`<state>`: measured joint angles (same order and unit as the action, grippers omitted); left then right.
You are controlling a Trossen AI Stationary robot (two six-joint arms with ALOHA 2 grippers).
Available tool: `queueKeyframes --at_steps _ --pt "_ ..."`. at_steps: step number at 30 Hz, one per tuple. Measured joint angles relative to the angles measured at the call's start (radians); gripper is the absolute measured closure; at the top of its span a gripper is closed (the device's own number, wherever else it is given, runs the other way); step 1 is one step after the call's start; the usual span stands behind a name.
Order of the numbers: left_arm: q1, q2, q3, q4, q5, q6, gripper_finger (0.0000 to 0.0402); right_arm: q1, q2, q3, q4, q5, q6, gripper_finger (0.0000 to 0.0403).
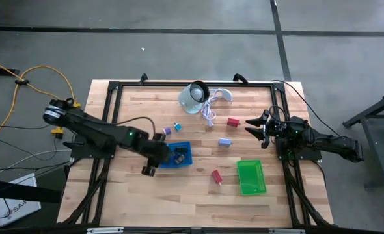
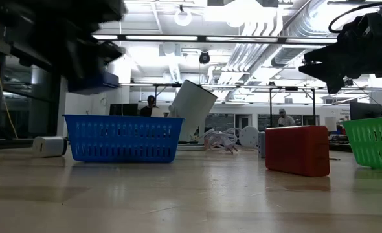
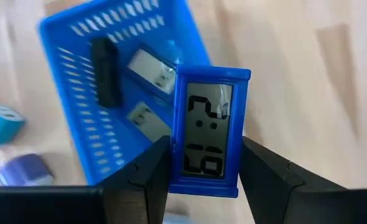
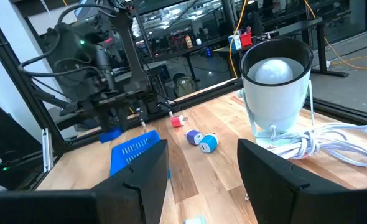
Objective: Pick & Place Office items
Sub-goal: Put the blue digital clock into the blue bin
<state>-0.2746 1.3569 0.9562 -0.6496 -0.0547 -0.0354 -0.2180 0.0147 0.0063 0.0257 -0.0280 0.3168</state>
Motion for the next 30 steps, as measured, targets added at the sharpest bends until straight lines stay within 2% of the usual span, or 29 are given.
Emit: queueKeyframes --at_steps 10,18,30 --pt "0.116 0.101 0.038 0.004 0.012 0.035 0.0243 0.0 0.0 0.0 0.0 0.0 0.0 0.0224" --pt "0.136 0.18 0.038 0.02 0.049 0.02 0.0243 0.0 0.0 0.0 0.0 0.0 0.0 0.0224" --pt "0.137 0.227 0.038 0.053 0.053 0.01 0.0243 0.0 0.0 0.0 0.001 0.0 0.0 0.0224"
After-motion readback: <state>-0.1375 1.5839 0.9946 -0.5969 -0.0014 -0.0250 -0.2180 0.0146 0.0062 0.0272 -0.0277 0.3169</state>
